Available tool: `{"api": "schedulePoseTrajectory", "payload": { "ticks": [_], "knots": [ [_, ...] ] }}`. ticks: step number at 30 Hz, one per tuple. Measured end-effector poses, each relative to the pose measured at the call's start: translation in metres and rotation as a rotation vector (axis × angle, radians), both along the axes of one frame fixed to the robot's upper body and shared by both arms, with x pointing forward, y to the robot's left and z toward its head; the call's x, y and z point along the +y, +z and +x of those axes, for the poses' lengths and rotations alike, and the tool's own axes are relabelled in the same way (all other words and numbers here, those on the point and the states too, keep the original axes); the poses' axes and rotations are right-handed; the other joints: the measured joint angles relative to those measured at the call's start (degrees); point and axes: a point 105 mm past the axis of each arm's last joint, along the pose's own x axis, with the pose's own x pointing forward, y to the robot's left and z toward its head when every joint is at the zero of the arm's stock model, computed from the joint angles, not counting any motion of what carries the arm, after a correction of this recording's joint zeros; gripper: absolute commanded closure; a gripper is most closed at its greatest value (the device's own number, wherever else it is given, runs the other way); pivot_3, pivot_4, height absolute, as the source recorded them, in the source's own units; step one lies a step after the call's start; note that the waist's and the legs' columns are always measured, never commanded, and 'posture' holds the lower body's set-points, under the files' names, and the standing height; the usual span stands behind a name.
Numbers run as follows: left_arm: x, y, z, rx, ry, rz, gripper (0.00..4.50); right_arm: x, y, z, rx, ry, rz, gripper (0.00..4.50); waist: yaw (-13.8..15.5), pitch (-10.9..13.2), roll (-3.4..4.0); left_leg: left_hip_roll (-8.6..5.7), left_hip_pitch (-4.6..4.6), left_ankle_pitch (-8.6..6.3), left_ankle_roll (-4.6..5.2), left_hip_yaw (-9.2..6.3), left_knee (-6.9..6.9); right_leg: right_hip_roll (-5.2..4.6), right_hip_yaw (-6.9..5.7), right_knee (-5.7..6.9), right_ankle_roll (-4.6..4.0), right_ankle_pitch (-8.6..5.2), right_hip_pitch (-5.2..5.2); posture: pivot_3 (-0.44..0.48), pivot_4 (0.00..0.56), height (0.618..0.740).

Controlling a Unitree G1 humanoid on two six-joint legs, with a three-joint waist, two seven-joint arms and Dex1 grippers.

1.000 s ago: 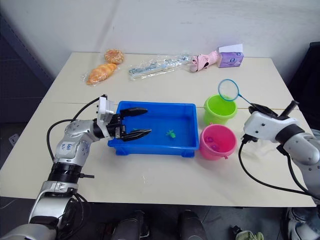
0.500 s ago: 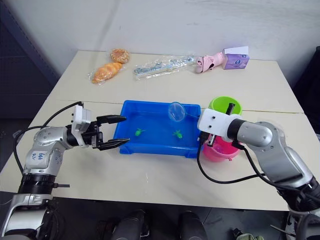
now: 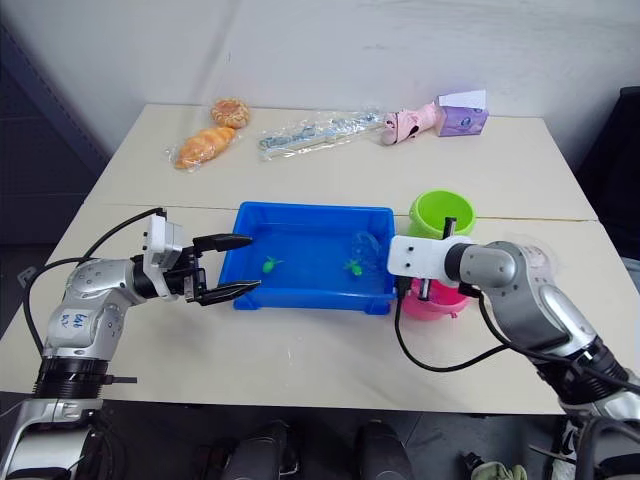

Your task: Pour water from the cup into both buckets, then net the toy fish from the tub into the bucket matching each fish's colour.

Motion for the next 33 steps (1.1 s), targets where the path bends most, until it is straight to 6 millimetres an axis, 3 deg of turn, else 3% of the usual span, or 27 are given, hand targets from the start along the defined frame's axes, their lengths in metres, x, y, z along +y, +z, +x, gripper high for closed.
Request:
{"api": "schedulePoseTrajectory", "payload": {
  "ticks": [5, 9, 15, 22, 28, 33],
  "knots": [
    [0.0, -0.001, 0.0, 0.001, 0.004, 0.0, 0.04, 0.003, -0.005, -0.002, 0.09, -0.032, 0.028, 4.5, 0.05, 0.0, 0.0, 0.0, 0.0, 0.0, 0.0, -0.01, 0.0, -0.01, 0.0, -0.01, 0.0, 0.0, 0.01, 0.0, 0.15, 0.74],
    [-0.002, -0.001, -0.002, -0.004, 0.001, 0.004, 0.04, 0.015, -0.008, -0.005, 0.208, -0.087, 0.192, 4.5, 0.0, 0.0, 0.0, 0.0, 0.0, 0.0, 0.0, -0.02, -0.01, 0.0, -0.01, 0.01, 0.0, 0.0, 0.0, 0.0, 0.15, 0.74],
    [0.0, -0.006, -0.005, 0.015, 0.01, 0.009, 0.04, 0.012, -0.008, -0.016, 0.392, -0.163, 0.317, 4.5, 0.03, 0.0, 0.0, 0.0, 0.0, -0.02, 0.01, -0.04, -0.02, -0.02, 0.0, -0.01, 0.0, 0.0, 0.01, 0.0, 0.15, 0.74],
    [0.001, -0.006, -0.005, 0.016, 0.014, 0.012, 0.04, 0.022, -0.003, -0.026, 0.579, -0.217, 0.611, 4.5, 0.03, 0.0, 0.0, 0.0, 0.0, -0.04, -0.01, -0.06, -0.06, -0.02, -0.01, -0.01, -0.01, 0.0, 0.0, 0.0, 0.15, 0.74],
    [0.001, -0.003, -0.004, 0.029, 0.017, -0.019, 0.04, 0.02, 0.013, -0.039, 0.638, -0.234, 0.842, 4.5, 0.05, 0.0, 0.0, 0.0, 0.0, -0.06, 0.01, -0.06, -0.06, -0.03, 0.0, -0.01, -0.01, 0.0, 0.0, 0.0, 0.15, 0.74],
    [-0.007, 0.016, 0.003, -0.002, 0.003, -0.079, 0.04, 0.013, 0.03, -0.046, 0.636, -0.249, 0.98, 4.5, 0.06, 0.0, 0.0, -0.01, -0.01, -0.06, 0.01, -0.05, -0.08, -0.03, 0.01, -0.02, -0.01, 0.0, 0.0, 0.0, 0.15, 0.74]
  ]
}}
